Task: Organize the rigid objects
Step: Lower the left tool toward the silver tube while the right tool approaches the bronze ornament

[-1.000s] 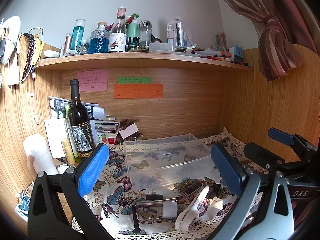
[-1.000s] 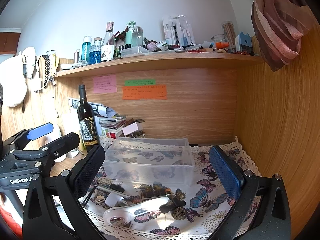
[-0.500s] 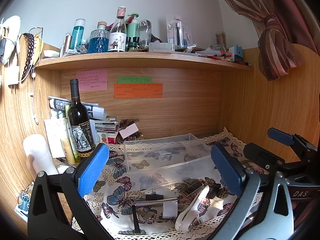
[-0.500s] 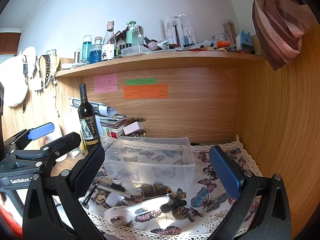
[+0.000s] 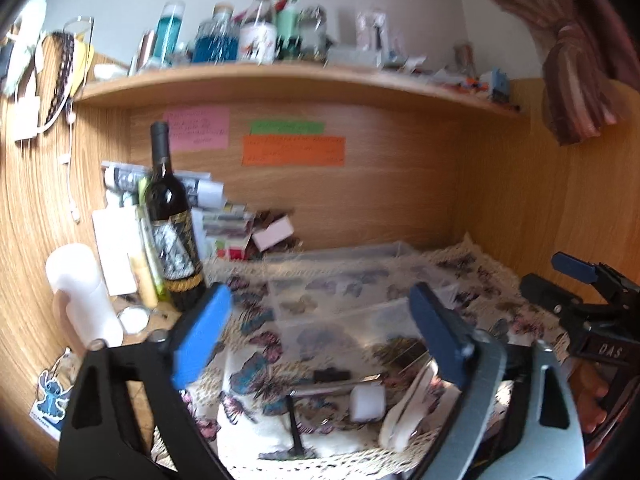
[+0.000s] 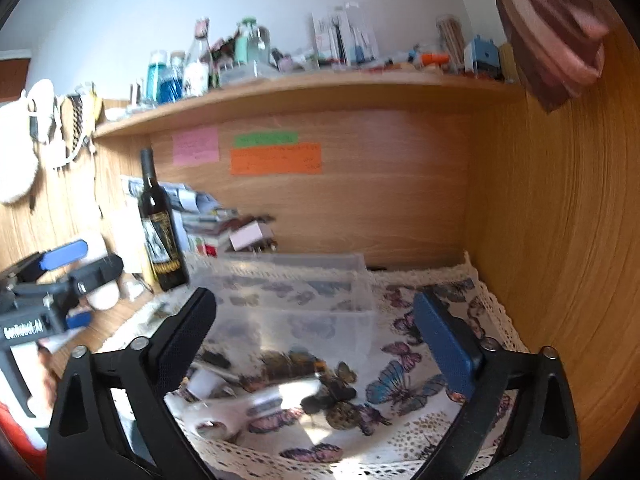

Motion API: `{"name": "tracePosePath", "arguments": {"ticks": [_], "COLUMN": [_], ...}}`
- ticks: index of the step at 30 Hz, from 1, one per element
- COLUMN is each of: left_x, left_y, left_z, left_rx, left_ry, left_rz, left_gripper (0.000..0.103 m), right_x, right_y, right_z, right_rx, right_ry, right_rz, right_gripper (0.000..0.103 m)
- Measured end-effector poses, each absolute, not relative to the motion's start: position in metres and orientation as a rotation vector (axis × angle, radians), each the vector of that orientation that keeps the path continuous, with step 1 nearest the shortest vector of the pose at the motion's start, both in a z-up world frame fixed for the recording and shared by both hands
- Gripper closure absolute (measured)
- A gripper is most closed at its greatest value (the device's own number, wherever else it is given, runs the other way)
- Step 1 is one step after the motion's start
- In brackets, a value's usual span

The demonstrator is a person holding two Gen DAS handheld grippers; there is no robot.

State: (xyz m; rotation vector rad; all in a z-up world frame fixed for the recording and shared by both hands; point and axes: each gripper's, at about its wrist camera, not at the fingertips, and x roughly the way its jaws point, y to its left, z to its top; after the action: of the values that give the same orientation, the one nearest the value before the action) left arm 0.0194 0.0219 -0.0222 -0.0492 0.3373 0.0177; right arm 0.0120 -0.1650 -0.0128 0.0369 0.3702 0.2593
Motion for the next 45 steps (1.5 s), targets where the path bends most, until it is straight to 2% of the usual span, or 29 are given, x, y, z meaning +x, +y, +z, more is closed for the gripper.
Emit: {"name": "tracePosePath", "arguments": {"ticks": [3, 7, 10, 18, 22, 35, 43, 45], "left_x": [0.025, 0.035, 0.042, 0.056, 0.066, 0.099, 0.085, 0.085], "left_y": [0.031, 0.04, 0.044, 0.048, 0.051, 0.055, 0.034, 0.03], "left_z": [-0.037, -0.063, -0.085, -0.131, -0.148, -0.145, -0.156, -0.157], "left_rx": [-0.064, -0.063, -0.069, -0.083, -0.097, -0.153, -0.064, -0.053], "left_ry": [0.394, 0.493, 0.573, 0.726, 0.795, 0.869, 0.898, 0.893], "left_rz": [0.017, 0.03, 0.024, 0.012, 0.008, -0.086, -0.078, -0.082], "left_gripper": [0.019, 0.032, 0.038, 0.039, 0.047, 0.047, 0.034, 0.034], "right_x": [0.02, 0.027, 0.031, 0.047, 0.059, 0.083, 0.09, 0.09], "right_y": [-0.169, -0.172, -0.172, -0.167, -0.166, -0.165, -0.166, -0.164], "right_z": [-0.026, -0.045, -0.057, -0.096, -0.115, -0.133, -0.137, -0.138], "right_rx": [0.028, 0.009, 0.008, 0.014, 0.026, 0.046, 0.051, 0.043], "right_ry": [0.43, 0.501, 0.554, 0.694, 0.772, 0.858, 0.885, 0.886], "right_rz": [0.255, 0.253, 0.271, 0.306, 0.318, 0.336, 0.345, 0.344], "right_gripper": [0.019, 0.029, 0.029, 0.029, 0.029, 0.029, 0.029, 0.029]}}
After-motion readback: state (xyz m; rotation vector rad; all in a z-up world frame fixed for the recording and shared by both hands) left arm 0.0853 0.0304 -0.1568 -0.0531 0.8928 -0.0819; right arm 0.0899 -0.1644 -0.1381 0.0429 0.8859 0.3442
